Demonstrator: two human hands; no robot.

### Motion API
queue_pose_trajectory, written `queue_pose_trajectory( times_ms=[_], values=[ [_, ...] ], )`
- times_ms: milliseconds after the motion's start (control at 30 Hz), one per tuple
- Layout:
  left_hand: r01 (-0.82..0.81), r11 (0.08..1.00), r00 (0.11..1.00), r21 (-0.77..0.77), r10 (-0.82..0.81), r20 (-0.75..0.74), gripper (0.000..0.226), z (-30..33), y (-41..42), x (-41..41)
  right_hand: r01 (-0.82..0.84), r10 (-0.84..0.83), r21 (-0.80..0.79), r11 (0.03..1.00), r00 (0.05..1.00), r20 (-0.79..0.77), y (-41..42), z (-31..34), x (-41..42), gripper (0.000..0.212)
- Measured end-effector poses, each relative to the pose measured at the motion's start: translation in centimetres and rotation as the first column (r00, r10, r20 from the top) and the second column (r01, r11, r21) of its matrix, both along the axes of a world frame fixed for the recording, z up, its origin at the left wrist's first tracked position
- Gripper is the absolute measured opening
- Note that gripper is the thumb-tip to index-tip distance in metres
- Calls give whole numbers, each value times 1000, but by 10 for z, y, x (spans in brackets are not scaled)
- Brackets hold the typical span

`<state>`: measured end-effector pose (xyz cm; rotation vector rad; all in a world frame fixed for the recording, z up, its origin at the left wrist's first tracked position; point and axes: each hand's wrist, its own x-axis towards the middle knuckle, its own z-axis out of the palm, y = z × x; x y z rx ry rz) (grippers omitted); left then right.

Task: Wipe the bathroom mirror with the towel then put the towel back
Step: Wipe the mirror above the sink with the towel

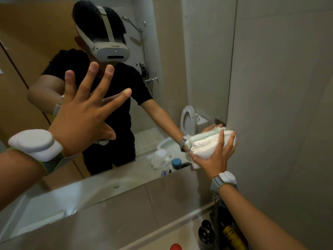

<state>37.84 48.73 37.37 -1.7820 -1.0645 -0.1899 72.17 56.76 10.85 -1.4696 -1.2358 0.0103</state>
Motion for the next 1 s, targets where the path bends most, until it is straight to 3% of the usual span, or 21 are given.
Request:
queue_pose_trajectory(
  times_ms=[333,767,1000],
  values=[
    [17,1000,1000,3,-17,-5,131,-1,6,-4,30,-34,124,992,999,24,5,41,-5,137],
    [-40,994,998,-105,45,51,144,1,-11,12,24,-28,126,992,999,32,6,115,-8,138],
    [-32,995,997,-94,39,65,138,4,-16,16,21,-22,128,991,1000,8,-6,166,-20,135]
  ],
)
